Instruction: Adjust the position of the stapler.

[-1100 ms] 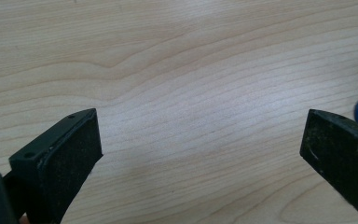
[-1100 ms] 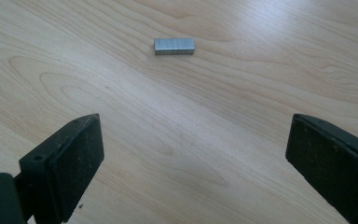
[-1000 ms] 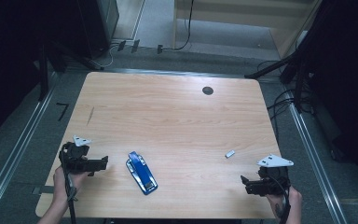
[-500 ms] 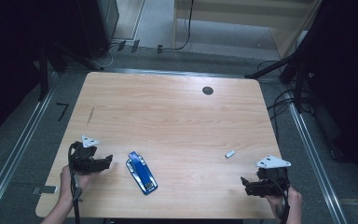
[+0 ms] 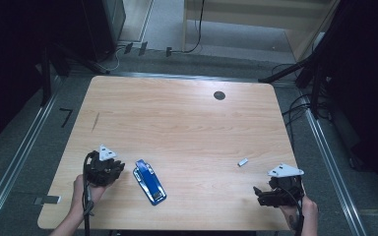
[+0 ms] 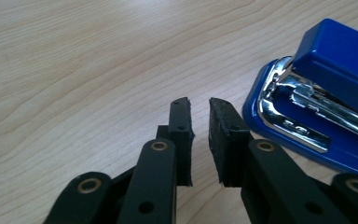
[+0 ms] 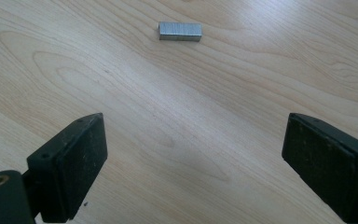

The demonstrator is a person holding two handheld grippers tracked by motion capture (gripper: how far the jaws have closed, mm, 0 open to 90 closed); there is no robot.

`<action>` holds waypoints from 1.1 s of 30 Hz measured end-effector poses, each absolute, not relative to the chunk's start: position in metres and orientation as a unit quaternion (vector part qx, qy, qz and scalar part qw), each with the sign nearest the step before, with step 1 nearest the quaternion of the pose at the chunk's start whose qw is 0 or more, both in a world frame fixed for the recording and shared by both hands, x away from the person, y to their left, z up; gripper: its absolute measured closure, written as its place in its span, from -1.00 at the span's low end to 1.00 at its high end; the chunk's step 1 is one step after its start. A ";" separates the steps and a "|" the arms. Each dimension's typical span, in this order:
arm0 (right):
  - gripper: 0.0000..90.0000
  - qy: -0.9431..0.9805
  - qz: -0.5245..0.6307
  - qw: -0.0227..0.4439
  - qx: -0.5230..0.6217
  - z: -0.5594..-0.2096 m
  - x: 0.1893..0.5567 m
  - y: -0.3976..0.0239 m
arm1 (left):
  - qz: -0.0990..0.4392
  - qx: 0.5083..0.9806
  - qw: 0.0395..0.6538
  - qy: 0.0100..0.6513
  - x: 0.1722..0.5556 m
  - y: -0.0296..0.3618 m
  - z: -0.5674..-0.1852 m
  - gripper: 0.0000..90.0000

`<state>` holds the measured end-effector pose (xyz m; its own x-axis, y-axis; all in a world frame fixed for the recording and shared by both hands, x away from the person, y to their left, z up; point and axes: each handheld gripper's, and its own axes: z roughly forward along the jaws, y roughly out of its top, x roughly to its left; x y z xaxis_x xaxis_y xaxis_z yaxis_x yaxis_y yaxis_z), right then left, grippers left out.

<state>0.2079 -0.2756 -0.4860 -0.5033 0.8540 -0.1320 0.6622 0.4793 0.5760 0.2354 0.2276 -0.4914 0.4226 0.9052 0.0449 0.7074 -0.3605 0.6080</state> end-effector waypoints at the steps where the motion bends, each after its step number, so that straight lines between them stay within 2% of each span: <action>1: -0.85 0.836 0.232 0.206 0.453 -0.486 0.208 -0.276 | 0.189 0.805 0.258 0.500 0.236 0.226 -0.492 0.80; 7: -0.85 0.838 0.227 0.211 0.450 -0.487 0.208 -0.275 | 0.180 0.814 0.256 0.489 0.236 0.215 -0.494 0.80; 9: -0.85 0.837 0.228 0.210 0.451 -0.487 0.208 -0.275 | 0.175 0.816 0.258 0.486 0.236 0.212 -0.496 0.87; 18: -0.85 0.836 0.226 0.210 0.453 -0.487 0.209 -0.275 | 0.172 0.825 0.262 0.470 0.236 0.198 -0.497 0.95; 33: -0.85 0.839 0.222 0.210 0.449 -0.488 0.210 -0.272 | 0.166 0.828 0.273 0.461 0.240 0.184 -0.497 0.97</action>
<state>0.2096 -0.2725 -0.4878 -0.5083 0.8474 -0.1536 0.6601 0.4980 0.5624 0.2396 0.1841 -0.4973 0.5189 0.8545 0.0234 0.6730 -0.4252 0.6052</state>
